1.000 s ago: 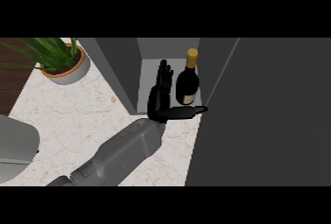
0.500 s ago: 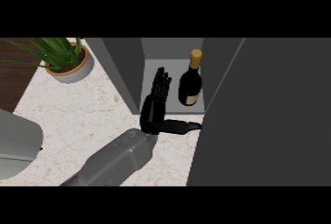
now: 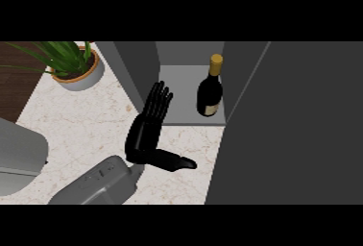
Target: Pick up the wine, place it into the cabinet and close the cabinet
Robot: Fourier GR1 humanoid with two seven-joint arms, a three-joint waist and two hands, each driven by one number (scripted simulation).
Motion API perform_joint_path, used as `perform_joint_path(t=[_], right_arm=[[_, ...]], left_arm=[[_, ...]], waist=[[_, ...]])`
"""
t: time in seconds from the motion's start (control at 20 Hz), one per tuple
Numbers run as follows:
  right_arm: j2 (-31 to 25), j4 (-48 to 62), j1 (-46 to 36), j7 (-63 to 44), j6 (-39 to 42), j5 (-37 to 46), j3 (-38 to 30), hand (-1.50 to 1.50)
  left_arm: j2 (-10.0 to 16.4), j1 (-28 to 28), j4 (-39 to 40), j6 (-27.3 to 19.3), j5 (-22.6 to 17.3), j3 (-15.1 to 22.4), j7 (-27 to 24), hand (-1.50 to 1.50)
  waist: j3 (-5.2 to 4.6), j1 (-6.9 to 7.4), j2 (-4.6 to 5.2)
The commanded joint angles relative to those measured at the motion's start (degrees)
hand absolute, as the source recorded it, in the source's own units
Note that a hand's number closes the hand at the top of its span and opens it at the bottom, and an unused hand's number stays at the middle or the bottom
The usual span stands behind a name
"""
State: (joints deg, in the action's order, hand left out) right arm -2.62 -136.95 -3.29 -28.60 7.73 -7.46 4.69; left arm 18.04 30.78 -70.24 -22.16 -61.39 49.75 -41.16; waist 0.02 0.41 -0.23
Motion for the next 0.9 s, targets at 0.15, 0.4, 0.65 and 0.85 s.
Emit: perform_joint_path(t=[0.15,0.4,0.65,0.85], right_arm=[[-2.82,-1.38,3.25,1.51,6.48,-1.53,4.11,1.50],[-6.91,-5.30,5.64,0.46,12.52,-8.35,3.12,1.50],[-6.62,-5.60,4.31,-5.78,12.29,-13.91,5.64,1.50],[-1.55,-8.04,4.04,-6.61,9.62,-8.16,15.76,1.50]], left_arm=[[11.05,-7.48,-16.09,4.14,2.45,-0.68,4.74,-1.50],[15.62,-14.28,-20.58,8.15,4.10,-2.51,3.22,1.50],[23.39,-18.02,-26.69,12.53,1.31,-7.79,5.82,1.50],[28.62,-24.95,-30.22,15.79,0.56,-9.99,3.87,1.50]], waist=[[0.02,0.24,-0.07],[0.00,-0.13,0.02],[-0.03,0.28,0.02],[-0.07,0.77,-0.22]])
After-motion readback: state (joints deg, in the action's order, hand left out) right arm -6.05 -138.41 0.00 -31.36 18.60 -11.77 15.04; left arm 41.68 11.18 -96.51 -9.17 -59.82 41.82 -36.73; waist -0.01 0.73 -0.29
